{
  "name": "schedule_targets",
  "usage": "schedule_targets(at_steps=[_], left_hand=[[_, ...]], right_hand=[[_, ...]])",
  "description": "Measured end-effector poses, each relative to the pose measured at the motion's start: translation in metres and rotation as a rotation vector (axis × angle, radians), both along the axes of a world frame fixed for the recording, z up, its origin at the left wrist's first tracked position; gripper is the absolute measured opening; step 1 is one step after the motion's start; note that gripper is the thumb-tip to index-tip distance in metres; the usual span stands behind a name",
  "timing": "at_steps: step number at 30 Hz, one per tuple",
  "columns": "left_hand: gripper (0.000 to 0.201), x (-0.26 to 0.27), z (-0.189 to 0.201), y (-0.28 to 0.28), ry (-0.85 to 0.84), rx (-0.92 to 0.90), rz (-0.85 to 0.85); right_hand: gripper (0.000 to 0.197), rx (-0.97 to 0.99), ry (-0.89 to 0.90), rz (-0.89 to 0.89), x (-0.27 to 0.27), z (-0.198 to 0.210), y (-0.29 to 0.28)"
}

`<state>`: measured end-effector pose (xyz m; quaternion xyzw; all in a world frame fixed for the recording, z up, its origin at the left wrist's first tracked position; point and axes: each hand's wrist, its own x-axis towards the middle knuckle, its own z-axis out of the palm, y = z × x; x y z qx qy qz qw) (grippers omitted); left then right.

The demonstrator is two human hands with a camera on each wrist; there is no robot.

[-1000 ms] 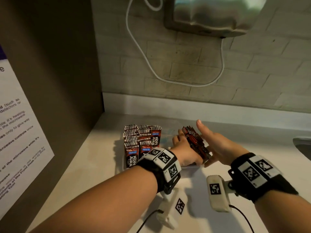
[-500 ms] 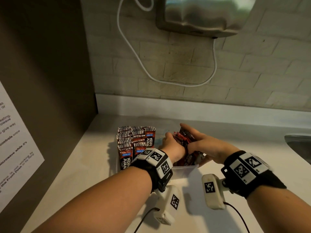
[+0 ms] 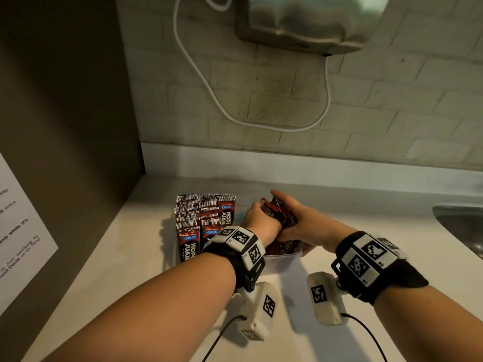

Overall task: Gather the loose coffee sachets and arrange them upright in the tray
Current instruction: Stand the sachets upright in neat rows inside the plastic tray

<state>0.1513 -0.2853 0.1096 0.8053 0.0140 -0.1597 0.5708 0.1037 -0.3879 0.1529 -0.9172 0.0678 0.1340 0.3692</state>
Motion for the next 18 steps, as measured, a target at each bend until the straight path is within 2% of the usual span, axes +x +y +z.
schedule_targets(at_steps=[4,11,14,18], left_hand=[[0.043,-0.0003,-0.0005,0.0014,-0.003,-0.018,0.010],[0.054,-0.0031,0.0008,0.0045,-0.009,-0.005,0.015],[0.045,-0.0025,0.0008,0.0067,-0.047,-0.009,0.026],[0.039,-0.0039,0.0025,0.0097,-0.049,-0.035,0.041]], right_hand=[[0.085,-0.006,-0.028,0.000,0.0013,-0.0025,0.0003],[0.072,-0.024,-0.045,0.013,0.0003,-0.0030,-0.0018],[0.066,-0.039,-0.044,0.000,0.0008,-0.0032,-0.0023],[0.066,-0.044,-0.045,-0.002,0.0013,-0.0041,-0.0009]])
